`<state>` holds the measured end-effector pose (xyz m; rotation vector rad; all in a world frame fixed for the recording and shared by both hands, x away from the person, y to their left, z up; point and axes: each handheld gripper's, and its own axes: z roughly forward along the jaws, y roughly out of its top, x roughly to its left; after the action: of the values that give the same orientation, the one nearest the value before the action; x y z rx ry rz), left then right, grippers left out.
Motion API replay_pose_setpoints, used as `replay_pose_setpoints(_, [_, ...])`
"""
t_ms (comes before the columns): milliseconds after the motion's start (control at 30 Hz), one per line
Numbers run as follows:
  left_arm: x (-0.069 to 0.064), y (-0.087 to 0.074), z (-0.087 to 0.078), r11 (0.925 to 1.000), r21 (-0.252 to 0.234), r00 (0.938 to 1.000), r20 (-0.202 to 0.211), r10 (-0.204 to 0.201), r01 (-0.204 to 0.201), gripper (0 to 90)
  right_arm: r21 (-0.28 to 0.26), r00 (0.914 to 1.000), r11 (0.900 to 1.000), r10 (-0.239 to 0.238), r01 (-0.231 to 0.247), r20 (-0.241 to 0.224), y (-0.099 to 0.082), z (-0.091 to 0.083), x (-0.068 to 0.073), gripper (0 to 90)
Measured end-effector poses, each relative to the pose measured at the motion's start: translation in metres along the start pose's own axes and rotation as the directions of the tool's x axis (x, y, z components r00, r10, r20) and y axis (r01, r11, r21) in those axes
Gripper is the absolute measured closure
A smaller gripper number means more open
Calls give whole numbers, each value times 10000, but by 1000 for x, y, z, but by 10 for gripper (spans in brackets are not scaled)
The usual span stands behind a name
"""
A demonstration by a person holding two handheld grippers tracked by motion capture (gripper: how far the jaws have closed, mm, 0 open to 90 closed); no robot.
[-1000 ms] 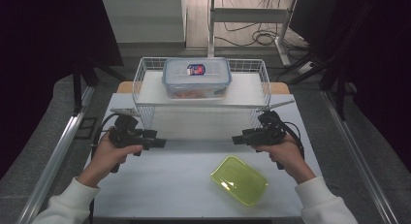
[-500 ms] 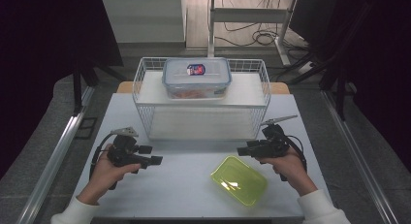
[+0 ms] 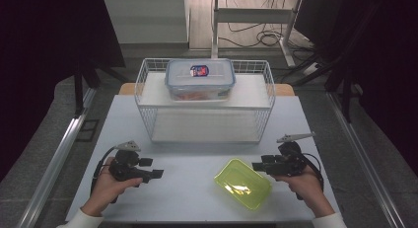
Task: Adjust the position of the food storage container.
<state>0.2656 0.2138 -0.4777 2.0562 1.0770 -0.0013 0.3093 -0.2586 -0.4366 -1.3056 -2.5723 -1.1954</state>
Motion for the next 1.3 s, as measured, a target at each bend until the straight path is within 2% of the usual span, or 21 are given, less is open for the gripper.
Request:
replay_pose_setpoints(67, [1, -1, 0, 10000, -15, 10000, -58, -12, 12, 309, 70, 9999, 9999, -95, 96, -120, -5, -3, 3, 534])
replay_pose_setpoints(200, [1, -1, -1, 10000, -60, 9999, -83, -62, 62, 310, 417, 9987, 9986, -307, 324, -419, -12, 0, 14, 817])
replay_pose_setpoints(233, [1, -1, -1, 10000, -44, 9999, -99, -46, 45, 309, 571, 9974, 9969, -516, 544, -501, -14, 3, 20, 878])
replay_pose_setpoints(333, [2, -2, -1, 10000, -13, 9999, -127, -62, 62, 304, 964, 9923, 9898, -972, 1045, -774, -21, 9, 37, 890])
replay_pose_setpoints(467, [5, -3, 0, 9999, -10, 9998, -127, -165, 165, 300, 1662, 9776, 9686, -1640, 1849, -1316, -39, 19, 64, 891])
replay_pose_setpoints(533, [6, -3, 0, 9998, 19, 9997, -123, -187, 187, 299, 1967, 9744, 9600, -1728, 1993, -1438, -48, 24, 72, 891])
replay_pose_setpoints(667, [8, -4, 0, 9996, -5, 9995, -128, -282, 282, 294, 2449, 9699, 9440, -1866, 2211, -1562, -64, 32, 79, 891])
replay_pose_setpoints(733, [8, -5, 0, 9995, -36, 9995, -60, -321, 320, 295, 2621, 9692, 9364, -2023, 2334, -1401, -69, 34, 80, 892])
replay_pose_setpoints(767, [8, -5, 0, 9994, -43, 9994, -33, -334, 334, 295, 2617, 9705, 9376, -1986, 2288, -1370, -70, 33, 79, 892])
replay_pose_setpoints(867, [8, -5, -1, 9995, -64, 9995, -37, -312, 311, 294, 2770, 9704, 9305, -2217, 2398, -953, -71, 29, 77, 892])
replay_pose_setpoints(967, [8, -5, -1, 9995, -51, 9995, -36, -309, 309, 292, 2695, 9754, 9374, -2089, 2204, -710, -70, 23, 69, 891])
replay_pose_setpoints(1167, [8, -6, -1, 9996, -2, 9996, -53, -288, 288, 289, 2341, 9858, 9576, -1656, 1677, -290, -65, 10, 47, 892])
replay_pose_setpoints(1300, [10, -6, -1, 9993, -40, 9993, -91, -367, 367, 289, 2194, 9858, 9615, -1680, 1652, -62, -65, 7, 41, 892])
